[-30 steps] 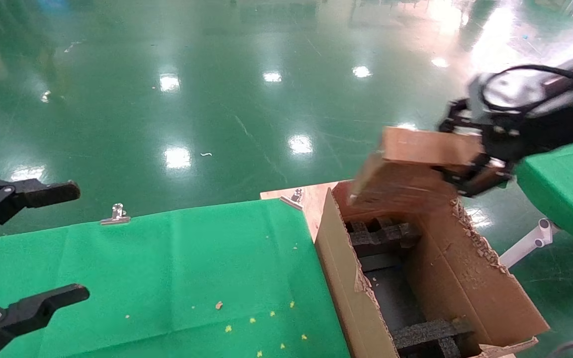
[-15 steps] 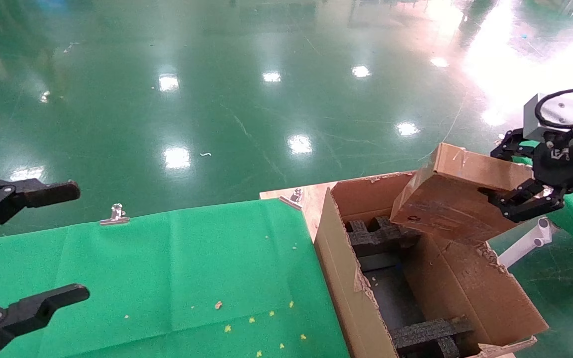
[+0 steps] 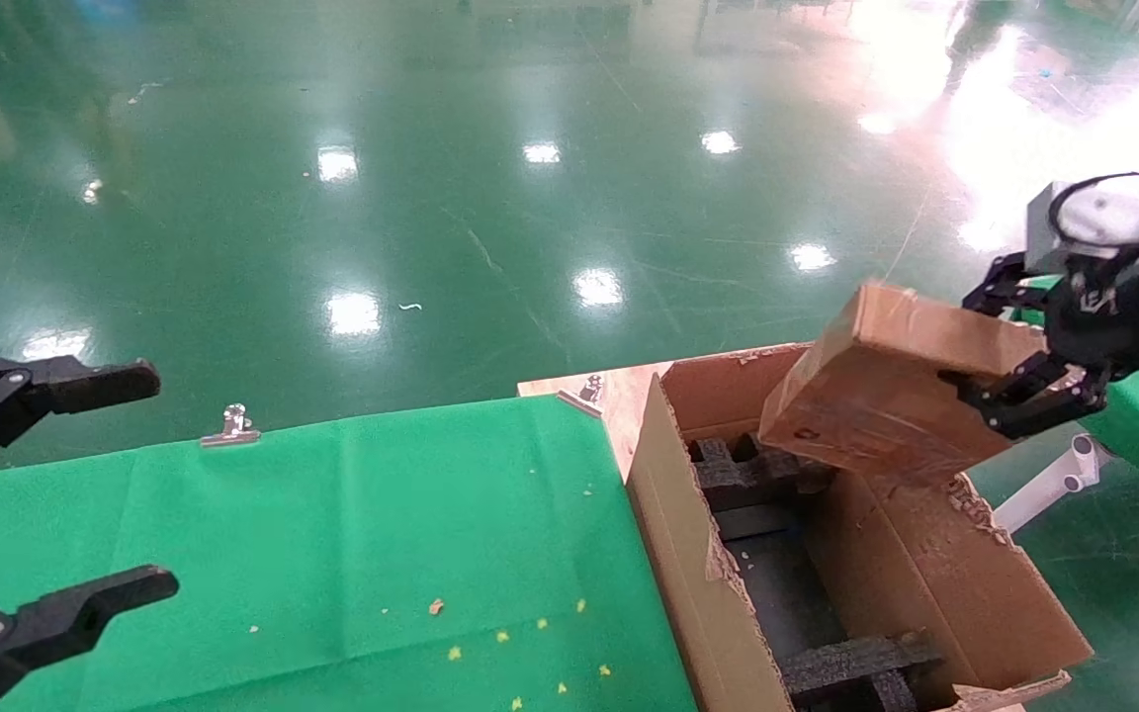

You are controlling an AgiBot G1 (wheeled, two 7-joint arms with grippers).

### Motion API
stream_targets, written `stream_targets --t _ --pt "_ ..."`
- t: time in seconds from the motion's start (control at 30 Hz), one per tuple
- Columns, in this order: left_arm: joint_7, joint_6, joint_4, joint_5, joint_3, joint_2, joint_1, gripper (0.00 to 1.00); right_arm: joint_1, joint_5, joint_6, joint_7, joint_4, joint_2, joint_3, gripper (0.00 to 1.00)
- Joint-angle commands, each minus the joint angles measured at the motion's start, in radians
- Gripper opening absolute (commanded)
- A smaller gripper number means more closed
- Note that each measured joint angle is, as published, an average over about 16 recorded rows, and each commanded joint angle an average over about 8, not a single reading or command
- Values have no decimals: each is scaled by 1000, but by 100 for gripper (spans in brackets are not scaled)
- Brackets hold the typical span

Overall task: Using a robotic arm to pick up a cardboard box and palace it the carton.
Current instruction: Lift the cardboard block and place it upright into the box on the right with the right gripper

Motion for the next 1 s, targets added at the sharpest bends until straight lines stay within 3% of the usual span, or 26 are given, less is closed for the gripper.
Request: stream_targets --t 0.03,0.2,0.7,0.83,1.0 --pt "0 0 0 0 0 0 0 100 -4 3 4 -1 -5 0 0 0" --pt "0 0 0 0 0 0 0 100 -43 -56 68 226 6 -4 -39 0" --pt "0 0 0 0 0 0 0 100 -133 -237 209 1112 231 36 -133 0" --pt "0 0 0 0 0 0 0 100 -161 -280 256 1260 306 55 -151 0" --pt "0 0 0 0 0 0 0 100 -193 -324 312 1359 371 69 -168 0"
